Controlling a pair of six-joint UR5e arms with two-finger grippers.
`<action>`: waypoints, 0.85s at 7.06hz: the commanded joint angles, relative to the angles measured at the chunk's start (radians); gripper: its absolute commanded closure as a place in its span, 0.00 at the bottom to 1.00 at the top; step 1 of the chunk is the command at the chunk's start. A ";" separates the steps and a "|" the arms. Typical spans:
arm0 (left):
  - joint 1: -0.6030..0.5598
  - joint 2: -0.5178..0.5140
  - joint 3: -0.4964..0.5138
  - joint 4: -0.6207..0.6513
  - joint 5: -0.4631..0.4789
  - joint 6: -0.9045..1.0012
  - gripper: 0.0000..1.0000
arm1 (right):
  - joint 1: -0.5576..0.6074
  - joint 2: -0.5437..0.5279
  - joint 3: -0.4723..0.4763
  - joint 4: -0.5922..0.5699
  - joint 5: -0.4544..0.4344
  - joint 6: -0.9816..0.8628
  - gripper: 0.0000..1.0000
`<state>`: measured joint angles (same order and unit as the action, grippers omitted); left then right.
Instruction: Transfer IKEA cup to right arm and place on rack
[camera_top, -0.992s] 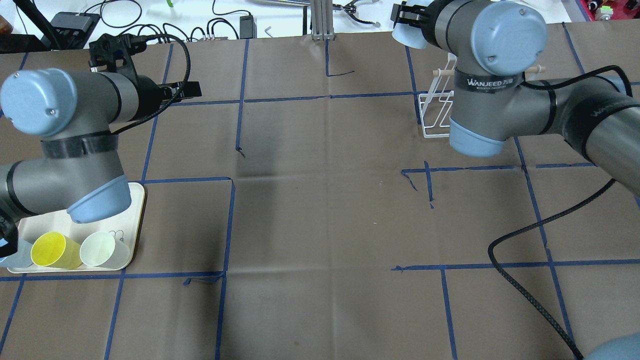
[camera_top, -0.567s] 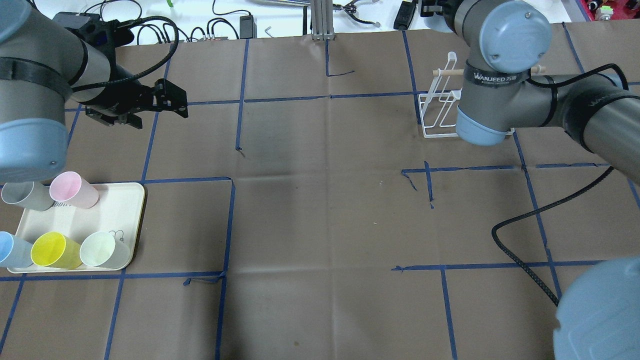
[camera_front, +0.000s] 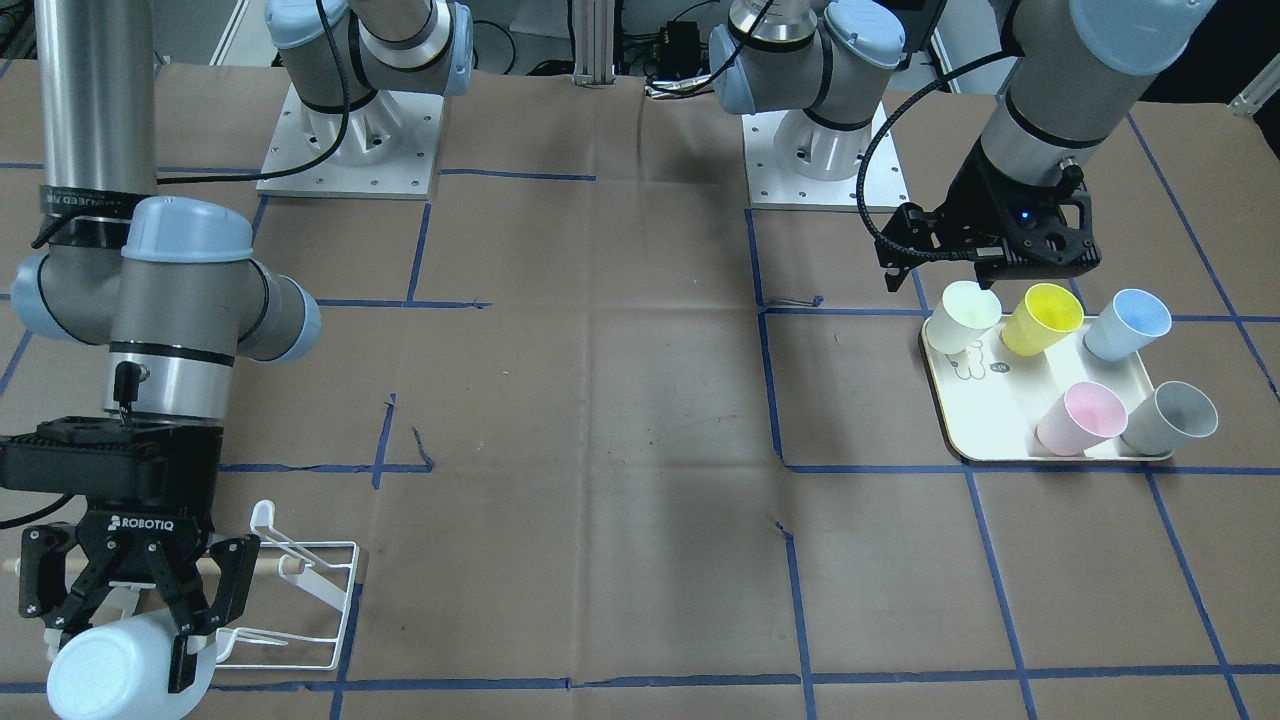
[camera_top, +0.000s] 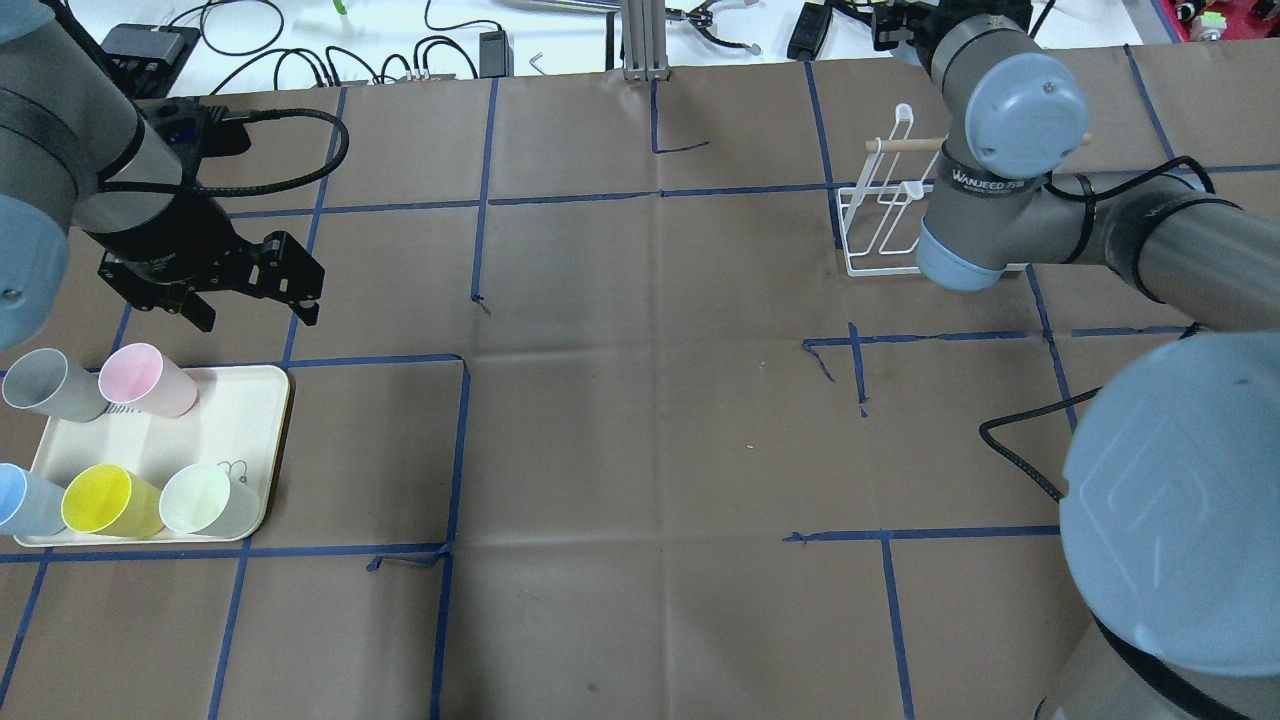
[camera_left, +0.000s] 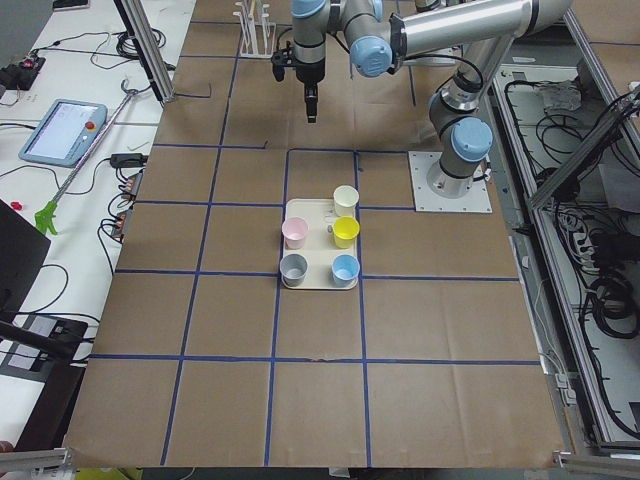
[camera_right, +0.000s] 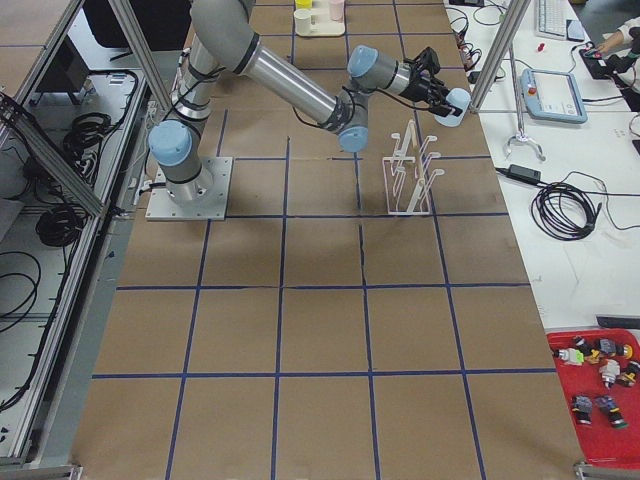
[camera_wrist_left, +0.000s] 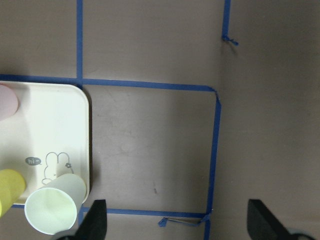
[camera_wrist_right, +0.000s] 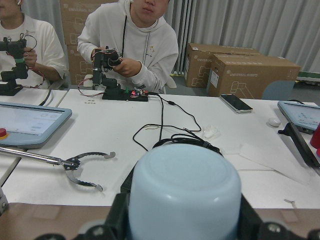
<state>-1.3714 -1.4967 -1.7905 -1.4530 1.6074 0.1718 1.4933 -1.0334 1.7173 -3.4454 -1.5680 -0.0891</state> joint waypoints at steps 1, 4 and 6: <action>0.065 0.007 -0.015 -0.007 0.028 0.145 0.01 | -0.002 0.038 -0.013 -0.021 0.000 0.000 0.68; 0.309 0.064 -0.122 0.008 0.017 0.383 0.01 | -0.002 0.059 0.040 -0.052 -0.003 0.002 0.68; 0.348 0.095 -0.206 0.037 0.017 0.428 0.02 | -0.001 0.055 0.091 -0.055 -0.013 0.002 0.66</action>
<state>-1.0535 -1.4219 -1.9466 -1.4327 1.6242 0.5671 1.4913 -0.9772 1.7775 -3.4965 -1.5739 -0.0876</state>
